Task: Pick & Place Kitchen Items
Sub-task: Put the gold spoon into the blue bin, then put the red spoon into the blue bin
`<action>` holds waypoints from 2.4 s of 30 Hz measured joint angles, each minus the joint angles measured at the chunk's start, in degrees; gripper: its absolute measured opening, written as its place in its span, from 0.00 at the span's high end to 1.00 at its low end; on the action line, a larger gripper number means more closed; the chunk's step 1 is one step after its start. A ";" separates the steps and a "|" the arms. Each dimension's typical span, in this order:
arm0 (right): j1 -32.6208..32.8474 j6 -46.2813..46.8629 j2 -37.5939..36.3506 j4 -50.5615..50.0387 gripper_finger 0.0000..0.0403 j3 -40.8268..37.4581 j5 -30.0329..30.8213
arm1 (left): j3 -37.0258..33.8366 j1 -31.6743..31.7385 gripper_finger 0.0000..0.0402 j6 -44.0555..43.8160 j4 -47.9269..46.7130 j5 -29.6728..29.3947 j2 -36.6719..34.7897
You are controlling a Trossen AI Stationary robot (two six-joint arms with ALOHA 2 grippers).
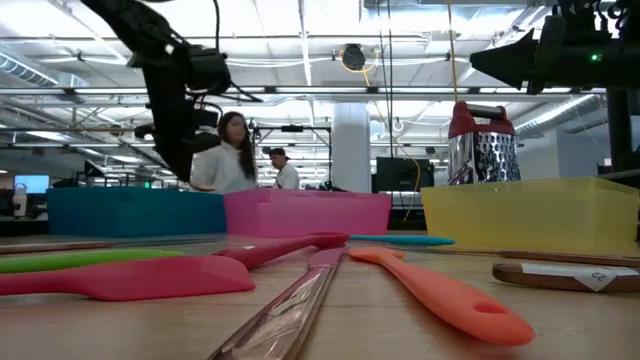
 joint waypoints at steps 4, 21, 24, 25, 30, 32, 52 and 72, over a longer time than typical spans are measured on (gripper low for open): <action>0.00 -0.01 -0.01 0.00 0.65 0.01 0.00 | -4.05 1.17 0.97 -0.94 5.19 2.17 0.00; 0.00 -0.01 0.00 0.00 0.65 0.02 0.00 | -16.15 1.88 0.97 -9.17 21.41 4.52 0.02; 0.00 -0.01 -0.02 0.00 0.65 0.01 0.00 | -17.69 1.90 0.97 -9.29 23.71 4.50 0.02; 0.00 -0.01 0.00 0.00 0.65 0.01 0.00 | -18.25 1.90 0.97 -9.58 24.33 4.50 0.02; 0.00 -0.02 -0.02 0.00 0.65 0.00 0.00 | -20.16 1.89 0.97 -10.86 27.44 4.83 0.07; 0.00 -0.02 0.00 0.00 0.65 0.00 0.00 | -20.65 1.88 0.97 -11.35 28.44 5.26 0.07; 0.00 -0.02 -0.02 -0.02 0.65 0.01 0.00 | -21.79 1.90 0.95 -10.53 32.02 1.74 0.07; 0.00 -0.04 0.00 -0.07 0.65 0.02 0.00 | -21.86 1.90 0.87 -8.61 32.76 1.94 0.13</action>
